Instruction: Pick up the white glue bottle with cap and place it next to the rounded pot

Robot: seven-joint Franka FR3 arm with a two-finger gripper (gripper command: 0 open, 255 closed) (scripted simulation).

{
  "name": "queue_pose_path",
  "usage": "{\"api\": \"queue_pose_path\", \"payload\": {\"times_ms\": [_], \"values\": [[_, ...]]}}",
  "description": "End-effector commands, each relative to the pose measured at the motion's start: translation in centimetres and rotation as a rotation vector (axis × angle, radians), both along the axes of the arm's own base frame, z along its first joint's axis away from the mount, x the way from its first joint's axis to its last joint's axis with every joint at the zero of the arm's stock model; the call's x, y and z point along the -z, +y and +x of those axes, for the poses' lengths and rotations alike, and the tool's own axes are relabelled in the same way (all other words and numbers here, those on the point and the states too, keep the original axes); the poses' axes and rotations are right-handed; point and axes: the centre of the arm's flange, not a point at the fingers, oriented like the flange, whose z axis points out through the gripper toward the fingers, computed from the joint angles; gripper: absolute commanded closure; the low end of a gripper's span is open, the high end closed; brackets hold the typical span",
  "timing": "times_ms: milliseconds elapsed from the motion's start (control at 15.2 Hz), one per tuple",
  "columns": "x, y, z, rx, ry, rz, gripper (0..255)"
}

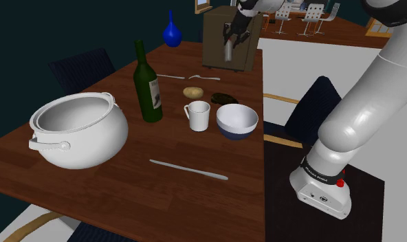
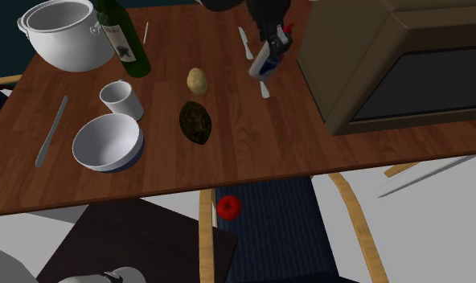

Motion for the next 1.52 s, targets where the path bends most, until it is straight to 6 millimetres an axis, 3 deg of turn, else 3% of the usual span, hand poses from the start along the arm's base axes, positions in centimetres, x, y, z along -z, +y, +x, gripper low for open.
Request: {"api": "queue_pose_path", "payload": {"times_ms": [0, 990, 1452], "values": [[-1.1, -0.1, 0.0, 0.0, 0.0, 0.0, 255], [-8.5, -0.1, 0.0, 0.0, 0.0, 0.0, 255], [-8.5, 8.8, -2.3, 0.0, 0.0, 0.0, 255]]}}
